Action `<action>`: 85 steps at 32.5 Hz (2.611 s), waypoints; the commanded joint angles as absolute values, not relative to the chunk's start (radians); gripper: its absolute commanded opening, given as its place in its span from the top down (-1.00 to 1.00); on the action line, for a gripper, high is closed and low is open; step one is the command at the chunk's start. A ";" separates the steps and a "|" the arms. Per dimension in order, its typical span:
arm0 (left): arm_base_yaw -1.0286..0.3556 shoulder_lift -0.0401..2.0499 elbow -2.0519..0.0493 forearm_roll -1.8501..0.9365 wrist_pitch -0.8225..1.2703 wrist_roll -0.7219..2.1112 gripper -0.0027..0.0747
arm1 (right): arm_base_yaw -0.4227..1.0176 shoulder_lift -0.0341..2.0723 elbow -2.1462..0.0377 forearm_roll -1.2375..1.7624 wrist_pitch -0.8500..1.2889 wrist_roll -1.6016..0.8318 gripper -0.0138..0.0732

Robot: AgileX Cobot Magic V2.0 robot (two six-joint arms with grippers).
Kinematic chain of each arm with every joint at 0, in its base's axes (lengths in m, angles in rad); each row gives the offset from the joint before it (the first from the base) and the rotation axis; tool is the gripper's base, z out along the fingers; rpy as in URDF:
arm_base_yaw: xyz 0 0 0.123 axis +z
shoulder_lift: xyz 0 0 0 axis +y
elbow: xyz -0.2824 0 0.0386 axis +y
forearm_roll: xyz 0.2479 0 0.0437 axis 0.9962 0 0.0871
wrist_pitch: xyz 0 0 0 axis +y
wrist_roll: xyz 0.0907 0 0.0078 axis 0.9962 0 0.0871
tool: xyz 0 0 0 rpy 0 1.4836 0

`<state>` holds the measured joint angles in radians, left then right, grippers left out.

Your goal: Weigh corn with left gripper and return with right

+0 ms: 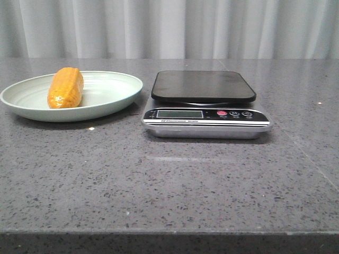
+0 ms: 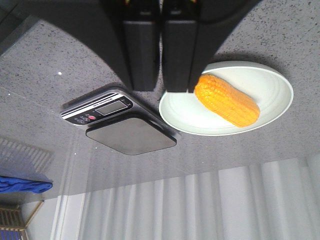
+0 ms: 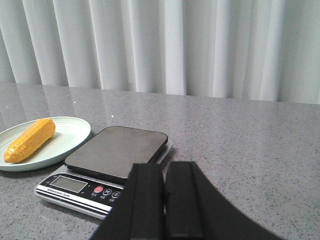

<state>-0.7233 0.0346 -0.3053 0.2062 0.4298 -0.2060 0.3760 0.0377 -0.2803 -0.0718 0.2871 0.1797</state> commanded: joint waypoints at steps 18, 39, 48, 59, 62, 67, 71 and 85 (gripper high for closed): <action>-0.269 0.019 -0.148 0.145 0.232 -0.193 0.60 | 0.368 0.050 -0.304 -0.085 0.203 0.171 0.33; -0.025 -0.026 0.009 0.080 -0.052 -0.051 0.60 | 0.368 0.050 -0.304 -0.085 0.205 0.171 0.33; -0.034 -0.026 0.009 0.080 -0.052 -0.051 0.60 | 0.368 0.050 -0.304 -0.085 0.205 0.171 0.33; -0.034 -0.026 0.009 0.080 -0.052 -0.051 0.60 | 0.368 0.050 -0.304 -0.085 0.205 0.171 0.33; -0.034 -0.026 0.009 0.080 -0.052 -0.051 0.60 | 0.368 0.050 -0.303 -0.085 0.205 0.171 0.33; -0.034 -0.026 0.009 0.080 -0.052 -0.051 0.60 | 0.325 0.049 -0.263 -0.084 0.188 0.171 0.33; -0.034 -0.026 0.009 0.080 -0.052 -0.051 0.60 | 0.219 0.049 -0.200 -0.081 0.146 0.169 0.33; -0.034 -0.026 0.009 0.080 -0.052 -0.051 0.60 | 0.003 -0.029 0.021 -0.055 -0.144 0.072 0.33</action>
